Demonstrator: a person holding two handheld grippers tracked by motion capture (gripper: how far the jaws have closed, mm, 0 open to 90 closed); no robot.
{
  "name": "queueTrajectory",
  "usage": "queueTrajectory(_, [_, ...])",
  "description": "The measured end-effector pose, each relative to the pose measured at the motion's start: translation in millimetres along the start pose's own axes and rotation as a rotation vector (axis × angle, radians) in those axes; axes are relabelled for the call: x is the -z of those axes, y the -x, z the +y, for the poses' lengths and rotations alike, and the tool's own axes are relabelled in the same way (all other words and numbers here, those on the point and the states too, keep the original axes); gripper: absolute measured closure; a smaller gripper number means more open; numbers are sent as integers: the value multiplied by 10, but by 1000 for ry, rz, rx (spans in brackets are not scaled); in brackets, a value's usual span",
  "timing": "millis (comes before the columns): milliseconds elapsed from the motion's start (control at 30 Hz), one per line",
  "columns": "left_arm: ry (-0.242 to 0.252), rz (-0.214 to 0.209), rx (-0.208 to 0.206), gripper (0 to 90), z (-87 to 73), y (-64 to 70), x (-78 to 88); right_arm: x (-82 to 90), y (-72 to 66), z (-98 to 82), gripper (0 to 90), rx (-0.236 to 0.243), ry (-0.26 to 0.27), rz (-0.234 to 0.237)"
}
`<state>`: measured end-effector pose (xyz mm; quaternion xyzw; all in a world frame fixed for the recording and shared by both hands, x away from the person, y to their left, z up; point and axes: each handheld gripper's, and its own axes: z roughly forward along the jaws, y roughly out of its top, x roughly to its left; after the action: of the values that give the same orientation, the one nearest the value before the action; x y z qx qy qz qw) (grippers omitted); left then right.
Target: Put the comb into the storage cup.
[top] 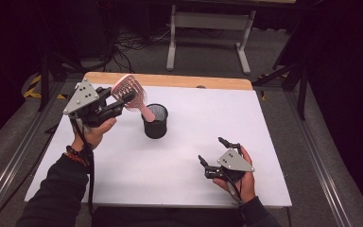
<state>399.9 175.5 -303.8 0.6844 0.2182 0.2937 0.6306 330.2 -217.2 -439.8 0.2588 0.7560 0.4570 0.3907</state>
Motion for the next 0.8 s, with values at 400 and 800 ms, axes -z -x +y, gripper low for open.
queueTrajectory(400, [-28, 8, -1, 626, -47, -18, -131, -6, -7, -2, 128, 2, -6, 9])
queueTrajectory(800, [-52, 6, 5, 626, -92, -30, -287, -10, -10, -5, 128, 5, -7, 12])
